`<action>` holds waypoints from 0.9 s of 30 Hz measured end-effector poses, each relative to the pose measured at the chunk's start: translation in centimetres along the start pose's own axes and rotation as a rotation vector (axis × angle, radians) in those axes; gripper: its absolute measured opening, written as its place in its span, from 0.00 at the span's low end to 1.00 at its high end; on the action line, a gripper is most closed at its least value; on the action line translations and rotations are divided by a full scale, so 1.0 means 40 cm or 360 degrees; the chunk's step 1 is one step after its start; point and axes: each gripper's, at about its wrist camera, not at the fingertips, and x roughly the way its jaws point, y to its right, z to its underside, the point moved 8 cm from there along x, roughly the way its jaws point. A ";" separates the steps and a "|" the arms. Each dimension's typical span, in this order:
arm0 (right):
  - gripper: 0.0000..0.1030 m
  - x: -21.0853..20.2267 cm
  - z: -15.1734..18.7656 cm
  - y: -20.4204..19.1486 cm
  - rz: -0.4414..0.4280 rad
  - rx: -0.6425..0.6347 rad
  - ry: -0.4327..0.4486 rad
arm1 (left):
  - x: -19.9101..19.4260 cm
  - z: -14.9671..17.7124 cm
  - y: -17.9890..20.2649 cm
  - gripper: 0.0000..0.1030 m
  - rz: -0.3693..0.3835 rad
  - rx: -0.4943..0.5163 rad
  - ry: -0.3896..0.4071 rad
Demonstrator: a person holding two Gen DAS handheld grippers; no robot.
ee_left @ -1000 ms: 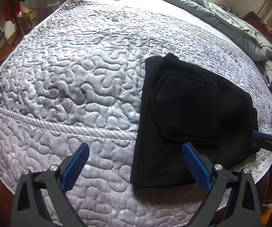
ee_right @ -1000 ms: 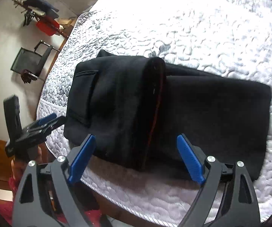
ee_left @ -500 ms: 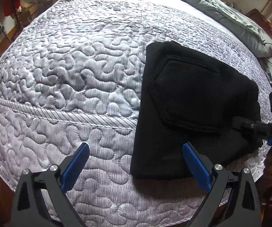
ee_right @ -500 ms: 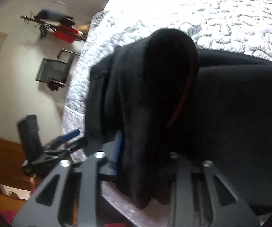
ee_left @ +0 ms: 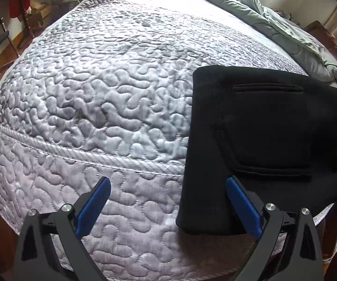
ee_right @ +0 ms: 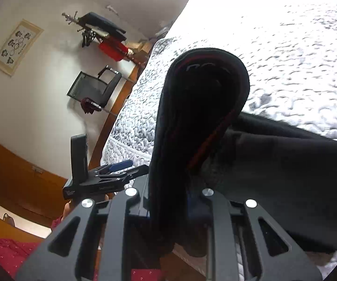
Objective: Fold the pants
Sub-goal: 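Grasp the folded end with the right tool and lift it over the stack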
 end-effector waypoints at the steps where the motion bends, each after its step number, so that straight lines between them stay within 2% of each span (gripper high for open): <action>1: 0.18 -0.033 0.008 0.017 0.0016 0.0010 0.0019 | 0.001 -0.002 0.009 0.96 0.0009 0.0007 -0.0001; 10: 0.18 -0.208 0.008 0.143 0.0194 0.0117 0.0155 | 0.024 -0.008 0.137 0.96 0.0049 0.0177 -0.0025; 16: 0.18 -0.224 0.028 0.214 0.0246 0.0213 0.0176 | 0.049 0.000 0.194 0.96 0.0043 0.0261 -0.0057; 24: 0.18 -0.245 0.074 0.314 0.0323 0.0315 0.0186 | 0.081 0.009 0.220 0.96 0.0014 0.0316 -0.0093; 27: 0.19 -0.219 0.097 0.372 0.0453 0.0350 0.0119 | 0.108 0.015 0.231 0.96 -0.0013 0.0339 -0.0122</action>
